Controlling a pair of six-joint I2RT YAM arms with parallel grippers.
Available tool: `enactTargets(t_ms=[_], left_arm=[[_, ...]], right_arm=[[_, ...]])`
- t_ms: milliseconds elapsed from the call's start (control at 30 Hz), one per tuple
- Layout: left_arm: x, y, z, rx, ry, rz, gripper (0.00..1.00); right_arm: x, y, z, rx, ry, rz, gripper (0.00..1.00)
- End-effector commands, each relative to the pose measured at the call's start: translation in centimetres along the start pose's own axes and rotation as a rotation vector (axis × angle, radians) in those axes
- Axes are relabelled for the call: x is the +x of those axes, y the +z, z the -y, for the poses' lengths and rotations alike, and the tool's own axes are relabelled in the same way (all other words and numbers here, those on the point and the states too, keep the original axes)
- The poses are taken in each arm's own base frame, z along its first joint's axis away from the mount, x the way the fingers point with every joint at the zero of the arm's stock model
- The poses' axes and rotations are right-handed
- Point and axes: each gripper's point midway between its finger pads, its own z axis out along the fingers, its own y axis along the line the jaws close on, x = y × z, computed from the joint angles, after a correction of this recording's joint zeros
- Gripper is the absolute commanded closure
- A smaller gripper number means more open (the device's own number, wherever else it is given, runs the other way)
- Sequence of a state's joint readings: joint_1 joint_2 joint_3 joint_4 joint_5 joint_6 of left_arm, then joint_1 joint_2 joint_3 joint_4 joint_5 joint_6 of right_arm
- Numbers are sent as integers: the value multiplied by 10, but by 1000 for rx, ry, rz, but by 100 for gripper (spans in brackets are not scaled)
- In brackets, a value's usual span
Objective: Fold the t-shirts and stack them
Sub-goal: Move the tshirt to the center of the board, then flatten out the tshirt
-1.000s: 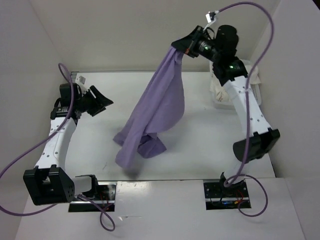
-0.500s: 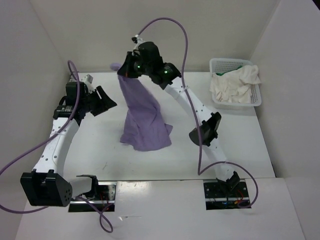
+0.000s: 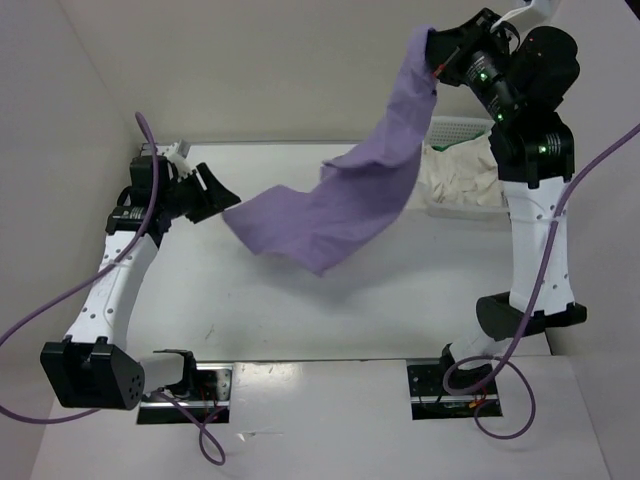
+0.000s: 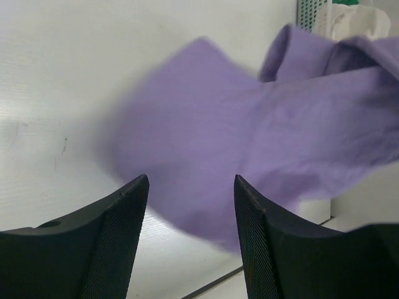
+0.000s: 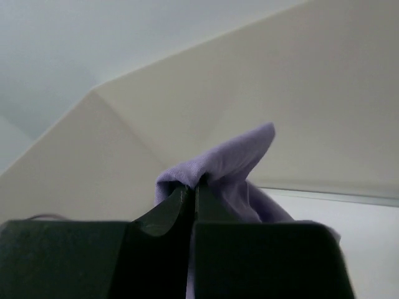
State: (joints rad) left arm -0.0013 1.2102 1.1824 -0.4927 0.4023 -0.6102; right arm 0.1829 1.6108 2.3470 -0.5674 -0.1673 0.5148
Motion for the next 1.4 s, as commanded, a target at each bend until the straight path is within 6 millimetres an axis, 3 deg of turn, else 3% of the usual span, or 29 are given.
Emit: enactTargets(t_ms=[0,67,167,200,233,300,333,433,467,533,567,600,633,733,767,800,833,867,900,933,967,1000,1033,1067,1100,1133,1233,1267,1367], left_arm=[[-6,5,16,77,12,0,35],[-7,5,14,67,12,6,35],[-5,5,14,62,8,-1,35],[-6,5,12,52,7,6,35],[-7,2,14,57,3,14,35],[-8,-1,7,21,-21,21,35],[-11,-2,3,7,-26,33,35],[-18,-10,2,-19,-29,56,35],[-21,-11,3,-25,-28,63,35],[-26,-18,4,-42,-15,84,35],[-25,-21,0,-71,-20,91,35],[-27,-24,-1,-79,-4,106,35],[-29,-27,0,-84,0,121,35],[-9,-16,-19,-109,-10,80,35],[-3,-12,-21,-99,-13,65,35],[4,-9,-25,-95,-10,46,35],[15,1,-36,-111,-23,19,34],[21,8,-38,-103,-25,-4,33],[27,13,-39,-102,-23,-21,31],[33,25,-43,-118,-16,-38,30],[40,31,-46,-120,-25,-59,30],[43,42,-52,-141,-24,-72,27],[48,50,-51,-144,-15,-89,27],[54,56,-56,-162,-17,-109,26],[54,62,-62,-178,-20,-114,26],[63,74,-71,-208,-25,-144,24],[68,87,-89,-275,-51,-166,23],[75,86,-94,-294,-71,-174,23],[82,88,-119,-341,-139,-178,23]], right_arm=[[6,-5,-48,-183,8,-34,100],[26,-5,-70,-258,37,-92,100],[77,15,-81,-284,65,-205,99],[102,19,-92,-307,77,-261,99],[134,32,-91,-305,88,-331,99],[175,42,-104,-332,119,-416,99],[221,48,-120,-359,138,-511,99],[284,48,-149,-401,143,-628,99],[315,58,-137,-363,154,-683,97],[336,62,-135,-363,183,-735,82],[341,65,-124,-346,188,-751,73],[342,68,-116,-329,190,-753,56],[332,74,-104,-314,191,-725,49],[300,70,-70,-248,176,-645,40],[308,69,-33,-172,170,-655,40],[288,60,-22,-135,154,-613,44],[287,55,-5,-93,154,-608,49],[314,41,37,3,152,-659,56],[321,30,56,55,151,-665,64],[335,6,98,198,165,-670,80],[343,-6,119,268,173,-671,86],[337,-20,134,314,182,-645,88],[362,-46,169,421,191,-677,88],[364,-55,186,471,205,-666,88],[357,-65,212,537,216,-643,85],[362,-75,232,604,208,-638,71],[354,-99,266,735,146,-629,60],[360,-112,277,796,125,-640,51],[368,-136,299,881,99,-653,40]])
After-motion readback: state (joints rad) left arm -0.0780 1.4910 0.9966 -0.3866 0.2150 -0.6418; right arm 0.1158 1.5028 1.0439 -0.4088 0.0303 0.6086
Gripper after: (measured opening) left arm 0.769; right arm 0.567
